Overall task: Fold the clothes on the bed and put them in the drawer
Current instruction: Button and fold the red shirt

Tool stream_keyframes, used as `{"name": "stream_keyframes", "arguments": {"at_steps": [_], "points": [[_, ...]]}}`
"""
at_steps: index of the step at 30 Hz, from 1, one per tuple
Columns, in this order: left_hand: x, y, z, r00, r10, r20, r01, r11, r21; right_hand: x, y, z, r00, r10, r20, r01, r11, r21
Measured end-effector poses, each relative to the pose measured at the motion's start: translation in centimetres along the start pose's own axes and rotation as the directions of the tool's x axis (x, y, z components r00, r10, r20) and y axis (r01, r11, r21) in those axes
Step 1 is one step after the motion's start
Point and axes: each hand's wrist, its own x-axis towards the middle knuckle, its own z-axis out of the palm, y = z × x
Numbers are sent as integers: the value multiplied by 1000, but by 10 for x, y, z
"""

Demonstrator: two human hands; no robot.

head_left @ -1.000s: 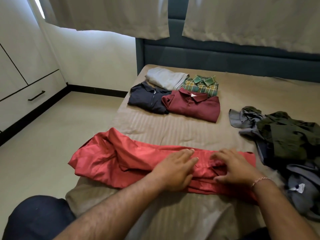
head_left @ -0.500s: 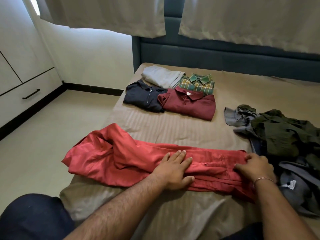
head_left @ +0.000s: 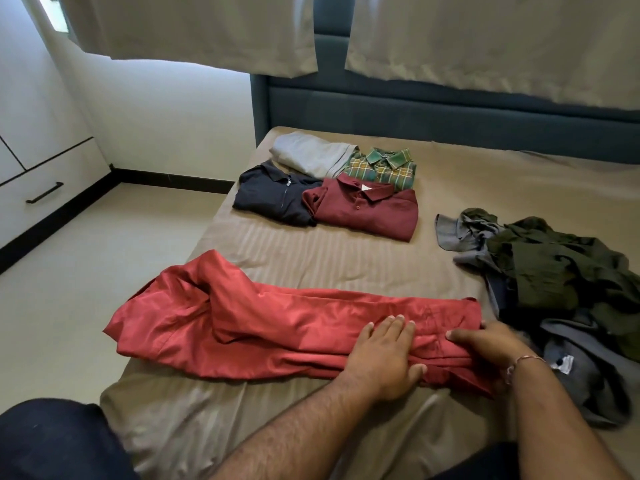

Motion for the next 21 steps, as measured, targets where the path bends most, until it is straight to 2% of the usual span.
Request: {"name": "stream_keyframes", "arguments": {"at_steps": [4, 7, 8, 9, 10, 11, 12, 13, 14, 15, 16, 17, 19, 20, 21], "points": [[4, 8, 5, 998, -53, -35, 53, 999, 7, 6, -6, 11, 995, -93, 22, 87, 977, 193], [7, 8, 4, 998, -51, -25, 50, 998, -43, 2, -16, 19, 984, -171, 44, 157, 964, 216], [9, 5, 2, 999, -28, -42, 21, 988, -156, -1, -22, 24, 975, -218, 39, 204, 954, 218], [9, 2, -3, 998, -17, -66, -8, 933, -360, -6, -27, 31, 964, -265, 34, 252, 943, 216], [8, -3, -6, 993, -66, -99, -9, 785, -619, -11, -31, 40, 946, -320, 48, 303, 927, 220], [7, -11, -11, 978, -185, -96, 19, 540, -842, -17, -36, 50, 923, -375, 87, 347, 908, 234], [5, -19, -17, 953, -297, -50, 26, 246, -969, -22, -38, 60, 895, -421, 148, 372, 887, 275], [3, -30, -24, 935, -355, 10, -3, -36, -999, -27, -41, 71, 864, -446, 233, 372, 878, 303], [1, -39, -28, 931, -360, 58, -41, -263, -964, -33, -43, 79, 832, -452, 322, 354, 879, 319], [-3, -44, -33, 924, -370, 94, -65, -395, -916, -37, -45, 84, 810, -440, 387, 346, 892, 291], [-6, -49, -39, 906, -407, 112, -78, -422, -903, -40, -47, 88, 806, -426, 412, 336, 901, 274], [-7, -53, -44, 883, -458, 101, -99, -392, -915, -40, -47, 88, 826, -423, 372, 333, 899, 283], [-8, -57, -48, 833, -549, 65, -103, -268, -958, -27, -42, 82, 894, -433, 116, 397, 885, 245], [-8, -61, -48, 813, -580, 52, -87, -209, -974, -18, -38, 77, 899, -438, -20, 436, 889, 138], [-7, -63, -48, 793, -609, 28, -70, -137, -988, -8, -31, 71, 900, -425, -96, 426, 905, -4]]}}
